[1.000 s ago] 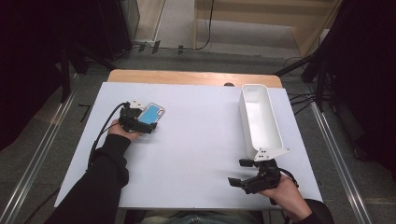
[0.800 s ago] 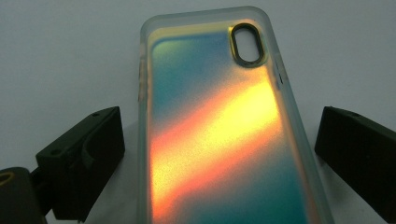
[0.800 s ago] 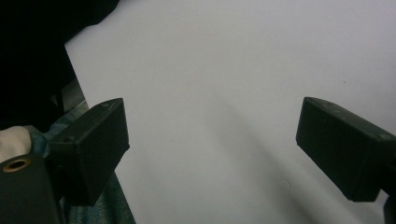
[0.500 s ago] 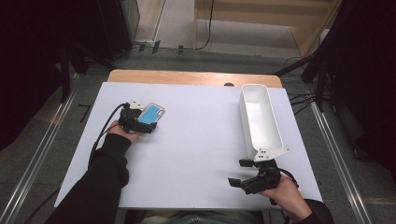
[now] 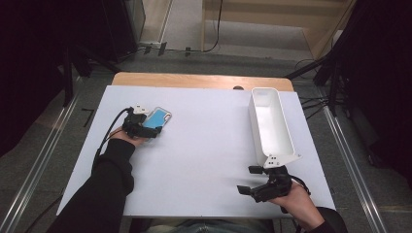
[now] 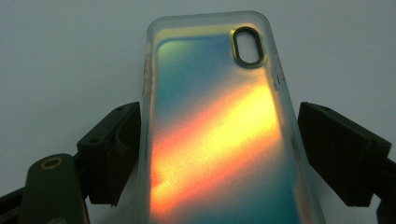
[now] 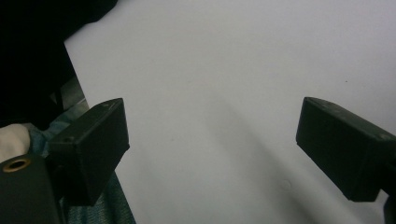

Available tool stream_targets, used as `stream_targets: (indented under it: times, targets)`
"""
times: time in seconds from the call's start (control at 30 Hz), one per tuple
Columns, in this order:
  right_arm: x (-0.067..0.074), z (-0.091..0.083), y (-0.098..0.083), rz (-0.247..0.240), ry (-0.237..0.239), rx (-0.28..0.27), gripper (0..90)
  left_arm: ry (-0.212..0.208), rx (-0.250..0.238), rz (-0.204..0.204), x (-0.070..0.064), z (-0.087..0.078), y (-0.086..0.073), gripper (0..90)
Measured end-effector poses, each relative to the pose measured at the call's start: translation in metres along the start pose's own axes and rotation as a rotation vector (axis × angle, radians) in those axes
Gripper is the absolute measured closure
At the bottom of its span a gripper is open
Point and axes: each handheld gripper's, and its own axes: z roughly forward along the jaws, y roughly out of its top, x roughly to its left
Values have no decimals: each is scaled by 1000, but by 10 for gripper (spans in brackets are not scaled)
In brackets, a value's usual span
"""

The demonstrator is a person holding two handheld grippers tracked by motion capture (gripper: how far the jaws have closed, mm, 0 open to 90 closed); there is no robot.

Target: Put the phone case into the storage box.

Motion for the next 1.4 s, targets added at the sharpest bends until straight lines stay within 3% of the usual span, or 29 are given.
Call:
stream_targets:
  times: [0.37, 0.6, 0.8, 1.1, 1.4]
  targets:
    - [0, 0, 0, -6, 2, -3, 80, -6, 7, -11, 1, -1, 2, 168]
    - [0, 0, 0, -7, 4, -4, 80, -36, -31, -96, 13, -11, 5, 168]
    - [0, 0, 1, -6, 4, 0, 80, -68, -50, -137, 15, -20, 9, 168]
    - [0, 1, 1, -5, 1, -3, 80, -135, -50, -187, 9, -29, 16, 168]
    - [0, 0, 1, 1, 4, -13, 80, -191, -59, -201, -5, -35, 21, 168]
